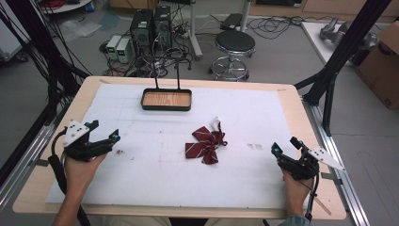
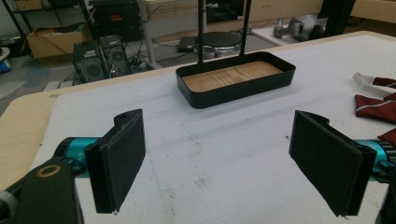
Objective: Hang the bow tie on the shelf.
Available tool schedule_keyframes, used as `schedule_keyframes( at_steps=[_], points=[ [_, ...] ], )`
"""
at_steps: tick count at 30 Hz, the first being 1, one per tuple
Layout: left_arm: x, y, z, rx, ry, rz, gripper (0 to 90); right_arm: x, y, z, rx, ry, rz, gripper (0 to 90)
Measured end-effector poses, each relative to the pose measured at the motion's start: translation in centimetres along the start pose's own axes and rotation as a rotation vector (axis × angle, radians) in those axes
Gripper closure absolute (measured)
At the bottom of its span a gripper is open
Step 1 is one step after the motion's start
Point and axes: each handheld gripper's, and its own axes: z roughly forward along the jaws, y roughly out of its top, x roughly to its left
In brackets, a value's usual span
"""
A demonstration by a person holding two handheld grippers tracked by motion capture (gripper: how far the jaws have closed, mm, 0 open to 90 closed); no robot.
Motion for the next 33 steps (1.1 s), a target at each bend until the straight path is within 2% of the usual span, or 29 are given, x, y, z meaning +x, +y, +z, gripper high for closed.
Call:
schedule_keyframes(
  at_steps=[16, 25, 29, 33],
  points=[
    [0.0, -0.1, -0.3, -0.024, -0.007, -0.002, 19.0, 0.0, 0.0, 0.0, 0.000, -0.001, 0.003, 11.5],
    [0.4, -0.4, -0.4, -0.051, -0.014, -0.029, 18.9, 0.0, 0.1, 0.0, -0.003, -0.008, 0.005, 11.5],
    [0.4, -0.6, -0.2, -0.043, -0.016, -0.032, 18.9, 0.9, 0.6, 0.6, 0.025, 0.016, 0.001, 11.5],
    [0.4, -0.6, -0.2, -0.042, -0.014, -0.033, 18.9, 2.7, 1.2, 1.5, 0.037, 0.051, -0.037, 11.5]
  ],
)
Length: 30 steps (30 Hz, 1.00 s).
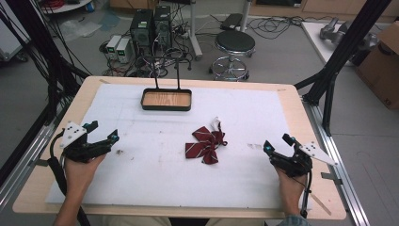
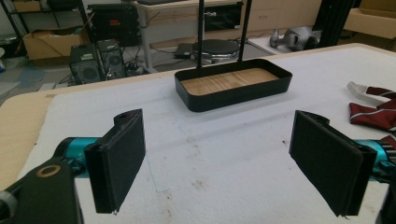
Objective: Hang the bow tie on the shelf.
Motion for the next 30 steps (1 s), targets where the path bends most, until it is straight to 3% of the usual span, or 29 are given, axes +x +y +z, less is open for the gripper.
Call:
schedule_keyframes(
  at_steps=[7, 14, 15, 16, 18, 21, 24, 30],
  points=[
    [0.0, 0.1, 0.0, -0.015, 0.002, -0.007, 18.8, 3.0, 0.5, 2.7, 0.028, 0.009, 0.000, 11.6],
    [0.1, 0.2, -0.1, -0.024, 0.001, -0.007, 18.8, 7.3, -0.1, 6.2, 0.109, 0.041, -0.008, 16.2],
    [0.1, 0.2, -0.1, -0.024, 0.001, -0.007, 18.8, 7.3, -0.1, 6.2, 0.109, 0.041, -0.008, 16.2],
    [0.1, 0.3, -0.1, -0.024, -0.002, -0.008, 18.8, 8.6, -0.7, 7.2, 0.139, 0.049, -0.007, 19.0],
    [0.2, 0.3, -0.2, -0.026, -0.002, -0.009, 18.8, 9.5, -1.3, 8.1, 0.174, 0.056, -0.008, 19.3],
    [0.3, 0.4, -0.2, -0.030, -0.002, -0.013, 18.8, 10.5, -2.1, 9.3, 0.224, 0.069, -0.015, 19.6],
    [0.3, 0.4, -0.2, -0.028, -0.005, -0.012, 18.8, 11.6, -2.8, 10.1, 0.271, 0.055, -0.032, 27.6],
    [0.2, 0.4, -0.1, -0.035, -0.019, -0.016, 18.8, 12.3, -3.1, 11.4, 0.313, 0.041, -0.018, 36.2]
  ],
)
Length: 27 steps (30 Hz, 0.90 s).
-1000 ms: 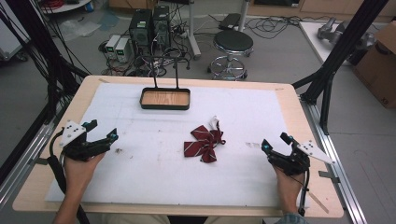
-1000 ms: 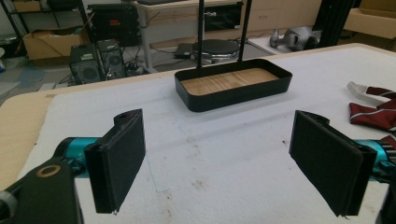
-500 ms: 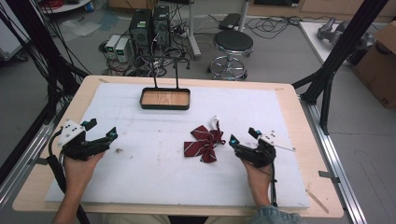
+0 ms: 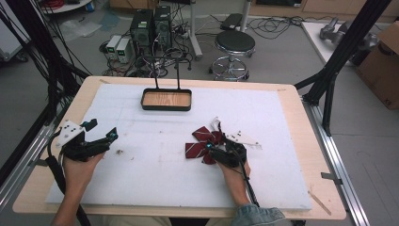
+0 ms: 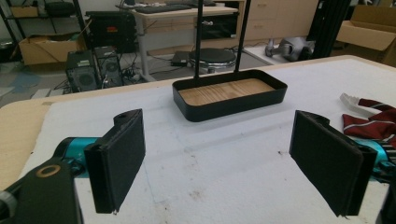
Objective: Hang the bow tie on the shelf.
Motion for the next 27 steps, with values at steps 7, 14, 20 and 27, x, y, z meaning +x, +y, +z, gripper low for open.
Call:
schedule_keyframes(
  at_steps=[7, 14, 20, 27],
  points=[
    [0.0, 0.0, 0.1, 0.004, -0.009, -0.003, 18.8, 0.1, 0.3, 1.0, 0.083, -0.036, 0.007, 43.5],
    [0.0, 0.1, 0.1, 0.001, -0.011, 0.001, 18.8, 0.3, 0.5, 1.9, 0.177, -0.063, -0.010, 47.3],
    [-0.1, 0.1, 0.1, 0.002, -0.012, 0.004, 18.8, 0.4, 0.6, 2.4, 0.221, -0.089, -0.010, 54.5],
    [-0.1, 0.1, 0.1, 0.000, -0.014, 0.004, 18.8, 0.4, 0.6, 2.4, 0.225, -0.106, -0.004, 72.8]
  ],
)
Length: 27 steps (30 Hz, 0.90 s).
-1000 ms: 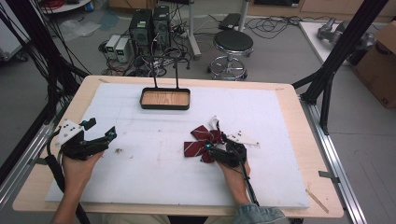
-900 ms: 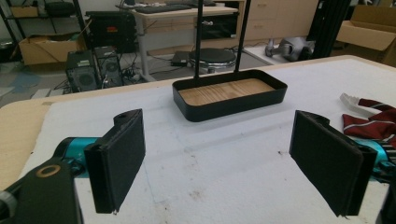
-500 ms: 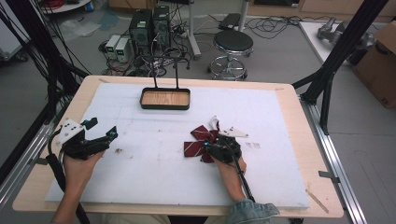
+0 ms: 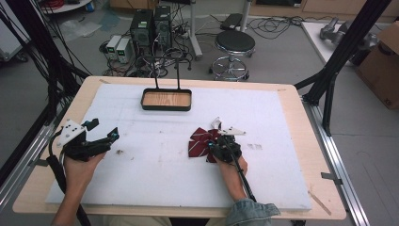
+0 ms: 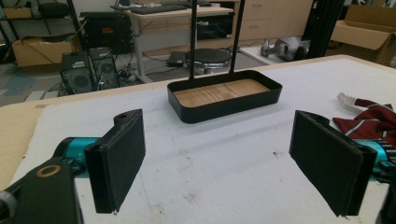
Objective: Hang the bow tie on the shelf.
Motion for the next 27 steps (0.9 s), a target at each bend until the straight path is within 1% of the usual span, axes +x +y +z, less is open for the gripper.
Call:
schedule_keyframes(
  at_steps=[3, 4, 5, 6, 7, 8, 9, 10, 11, 12, 14, 16, 17, 25, 26, 27],
  points=[
    [0.1, 0.0, 0.0, -0.002, 0.004, -0.002, 18.9, 0.0, 0.0, -0.1, -0.002, 0.005, -0.007, 73.9],
    [0.1, 0.0, -0.1, -0.003, 0.003, -0.002, 18.9, 0.1, 0.1, -0.1, -0.009, 0.005, -0.018, 74.0],
    [0.1, 0.0, -0.1, -0.003, 0.003, -0.002, 18.9, 0.1, 0.1, -0.2, -0.021, 0.009, -0.035, 74.1],
    [0.2, 0.0, -0.1, -0.001, 0.003, -0.003, 18.9, 0.2, 0.2, -0.4, -0.038, 0.006, -0.045, 74.2],
    [0.2, 0.0, -0.1, -0.003, 0.002, 0.000, 18.9, 0.3, 0.3, -0.6, -0.059, 0.014, -0.054, 74.2],
    [0.2, 0.0, -0.1, -0.003, 0.002, 0.000, 18.9, 0.3, 0.3, -0.6, -0.059, 0.014, -0.054, 74.2],
    [0.3, 0.0, -0.2, -0.006, 0.003, -0.001, 18.9, 0.3, 0.7, -1.2, -0.104, 0.028, -0.064, 74.2],
    [0.3, 0.0, -0.2, -0.006, 0.003, -0.001, 18.8, 0.3, 0.8, -1.4, -0.120, 0.036, -0.074, 74.2],
    [0.3, -0.1, -0.1, -0.004, 0.002, 0.000, 18.9, 0.3, 1.1, -1.7, -0.138, 0.033, -0.084, 74.3],
    [0.3, -0.1, -0.1, -0.004, 0.002, -0.001, 18.9, 0.2, 1.4, -2.1, -0.165, 0.040, -0.099, 74.3],
    [0.2, -0.1, -0.1, -0.005, 0.003, 0.000, 18.9, 0.2, 2.1, -2.7, -0.197, 0.046, -0.129, 74.3],
    [0.2, -0.1, 0.0, -0.004, 0.004, 0.002, 18.9, 0.1, 2.9, -3.3, -0.225, 0.069, -0.156, 74.3],
    [0.2, 0.0, 0.0, 0.000, 0.009, 0.006, 18.9, 0.1, 3.3, -3.6, -0.240, 0.068, -0.164, 74.3],
    [0.3, 0.0, -0.1, -0.004, 0.013, 0.001, 18.9, -0.2, 6.6, -4.8, -0.304, 0.107, -0.233, 74.3],
    [0.3, 0.0, -0.1, -0.005, 0.014, 0.001, 18.9, -0.2, 6.6, -4.8, -0.304, 0.107, -0.233, 74.3],
    [0.3, 0.0, -0.1, -0.004, 0.015, 0.000, 18.9, -0.3, 7.5, -5.0, -0.316, 0.119, -0.250, 74.2]
  ],
)
